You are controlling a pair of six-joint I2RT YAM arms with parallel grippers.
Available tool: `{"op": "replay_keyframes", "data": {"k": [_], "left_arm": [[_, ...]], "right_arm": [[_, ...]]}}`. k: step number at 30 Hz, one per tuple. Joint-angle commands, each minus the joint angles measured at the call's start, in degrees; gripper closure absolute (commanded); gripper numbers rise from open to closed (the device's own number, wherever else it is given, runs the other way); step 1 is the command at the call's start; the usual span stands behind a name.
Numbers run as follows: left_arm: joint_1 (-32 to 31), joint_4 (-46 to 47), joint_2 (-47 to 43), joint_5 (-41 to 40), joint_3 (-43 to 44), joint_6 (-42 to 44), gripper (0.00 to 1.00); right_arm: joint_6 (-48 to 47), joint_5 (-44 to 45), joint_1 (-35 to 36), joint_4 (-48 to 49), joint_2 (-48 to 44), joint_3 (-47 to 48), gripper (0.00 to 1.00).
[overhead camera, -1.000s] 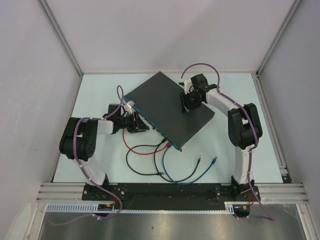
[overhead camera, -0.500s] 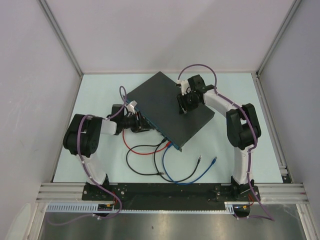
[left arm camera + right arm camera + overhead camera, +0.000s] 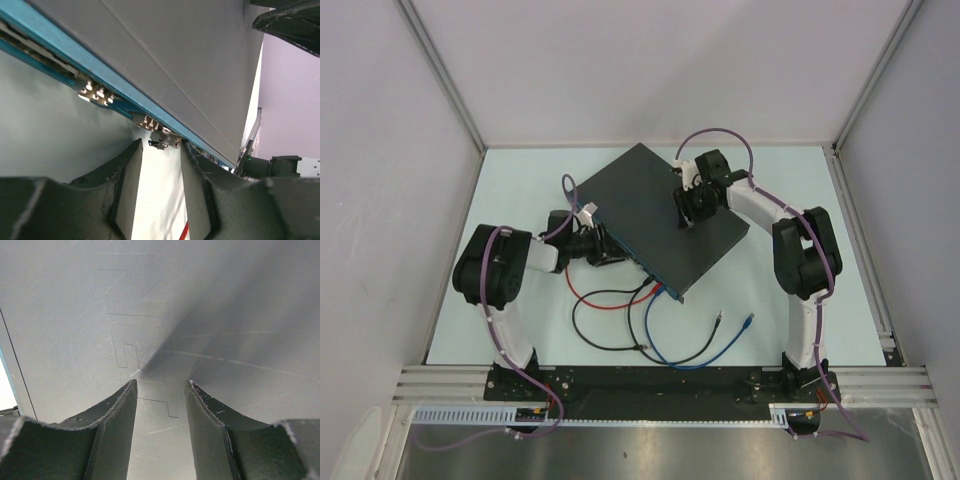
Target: Pull the plug from the switch port
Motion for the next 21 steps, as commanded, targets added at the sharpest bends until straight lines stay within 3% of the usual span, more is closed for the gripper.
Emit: {"op": "replay_keyframes", "data": {"k": [1, 10, 18, 21], "left_arm": [[-1.17, 7.52, 2.18, -0.11, -2.25, -2.60, 0.54], [-1.26, 25.42, 5.87, 4.63, -4.97, -6.81, 0.48], [-1.35, 38.55, 8.78, 9.21, -5.58, -12.01, 0.49], [-0.91, 40.75, 6.59, 11.31, -5.94, -12.54, 0.54]], "right_arm": [[0.10, 0.20, 1.96, -6.07, 4.12, -3.57, 0.52], [-1.57, 1.96, 4.15, -6.07, 4.12, -4.01, 0.51], [-2.80, 3.01, 6.44, -6.42, 3.95, -3.93, 0.51], [-3.24, 3.45, 6.97, -6.33, 3.77, -3.92, 0.51]]}}
